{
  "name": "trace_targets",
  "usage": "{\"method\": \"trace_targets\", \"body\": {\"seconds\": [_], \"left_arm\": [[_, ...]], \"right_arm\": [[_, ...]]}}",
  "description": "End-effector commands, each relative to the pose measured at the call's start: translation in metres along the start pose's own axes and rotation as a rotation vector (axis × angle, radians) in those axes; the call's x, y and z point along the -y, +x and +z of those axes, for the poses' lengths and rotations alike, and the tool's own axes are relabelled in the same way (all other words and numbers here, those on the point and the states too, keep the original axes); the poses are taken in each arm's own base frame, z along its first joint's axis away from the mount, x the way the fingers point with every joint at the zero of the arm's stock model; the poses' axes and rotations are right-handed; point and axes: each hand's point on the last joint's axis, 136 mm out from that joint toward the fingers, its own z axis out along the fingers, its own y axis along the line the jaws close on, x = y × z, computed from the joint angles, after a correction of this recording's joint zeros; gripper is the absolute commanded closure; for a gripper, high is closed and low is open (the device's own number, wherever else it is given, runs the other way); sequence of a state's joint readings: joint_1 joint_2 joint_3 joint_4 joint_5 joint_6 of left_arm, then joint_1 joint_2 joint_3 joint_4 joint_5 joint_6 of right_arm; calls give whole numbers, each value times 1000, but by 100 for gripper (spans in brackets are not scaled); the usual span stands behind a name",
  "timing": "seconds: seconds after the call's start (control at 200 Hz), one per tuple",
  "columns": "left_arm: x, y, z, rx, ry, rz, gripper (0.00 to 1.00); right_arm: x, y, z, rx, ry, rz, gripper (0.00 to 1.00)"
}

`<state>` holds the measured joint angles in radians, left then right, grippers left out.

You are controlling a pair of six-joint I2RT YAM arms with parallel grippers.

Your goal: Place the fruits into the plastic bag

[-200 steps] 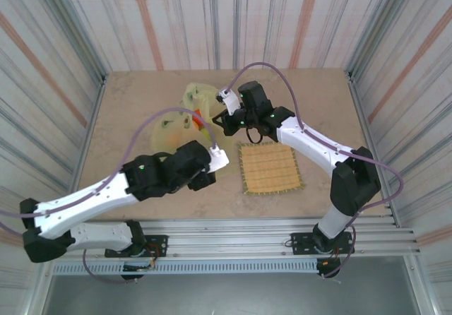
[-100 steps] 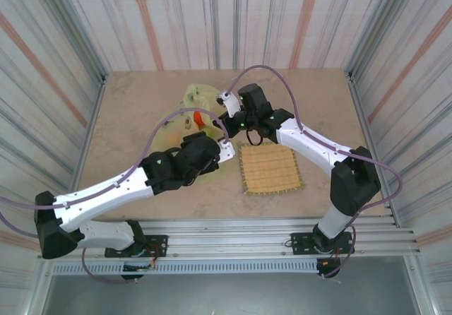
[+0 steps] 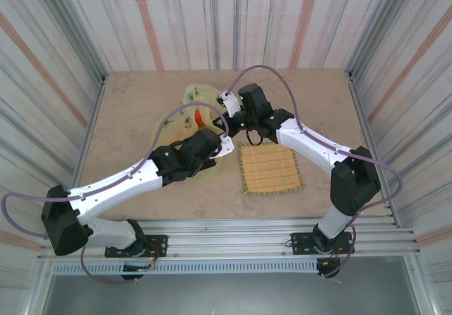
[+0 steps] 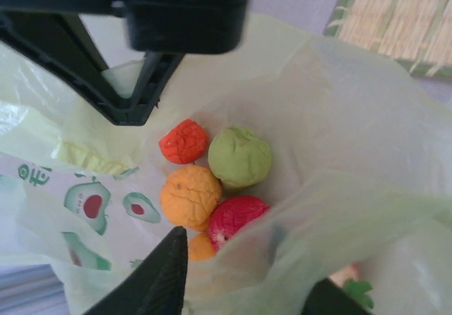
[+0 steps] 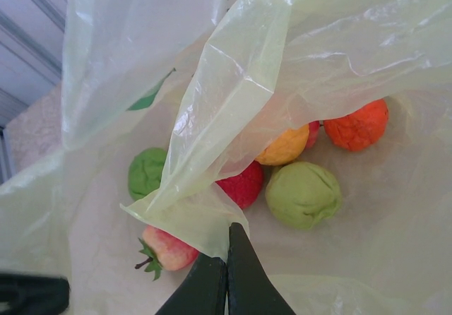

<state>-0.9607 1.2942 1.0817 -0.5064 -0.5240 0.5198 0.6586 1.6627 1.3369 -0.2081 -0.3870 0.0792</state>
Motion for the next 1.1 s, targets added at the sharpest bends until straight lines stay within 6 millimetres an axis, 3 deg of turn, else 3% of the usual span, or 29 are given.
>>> {"method": "trace_targets", "body": {"seconds": [0.0, 0.115, 0.245, 0.366, 0.516, 0.646, 0.837, 1.092], "left_arm": [[-8, -4, -4, 41, -16, -55, 88], [-22, -7, -16, 90, -30, -136, 94], [-54, -10, -42, 195, -35, -314, 97], [-92, -12, -73, 329, -9, -555, 98], [-145, 4, -104, 449, -10, -867, 100], [-175, 16, -121, 493, -38, -1018, 100], [-191, 29, -120, 494, -81, -1106, 100], [-196, 25, -106, 498, -68, -1144, 100]], "right_arm": [[1, -9, -6, 33, 3, 36, 100], [2, -22, -13, 79, 14, 77, 100], [7, -46, -29, 168, 28, 145, 100], [12, -83, -57, 295, 13, 220, 100], [12, -136, -100, 491, -22, 259, 100], [14, -167, -118, 587, -13, 253, 100], [24, -193, -122, 639, 2, 255, 100], [45, -214, -117, 652, -17, 282, 100]]}}
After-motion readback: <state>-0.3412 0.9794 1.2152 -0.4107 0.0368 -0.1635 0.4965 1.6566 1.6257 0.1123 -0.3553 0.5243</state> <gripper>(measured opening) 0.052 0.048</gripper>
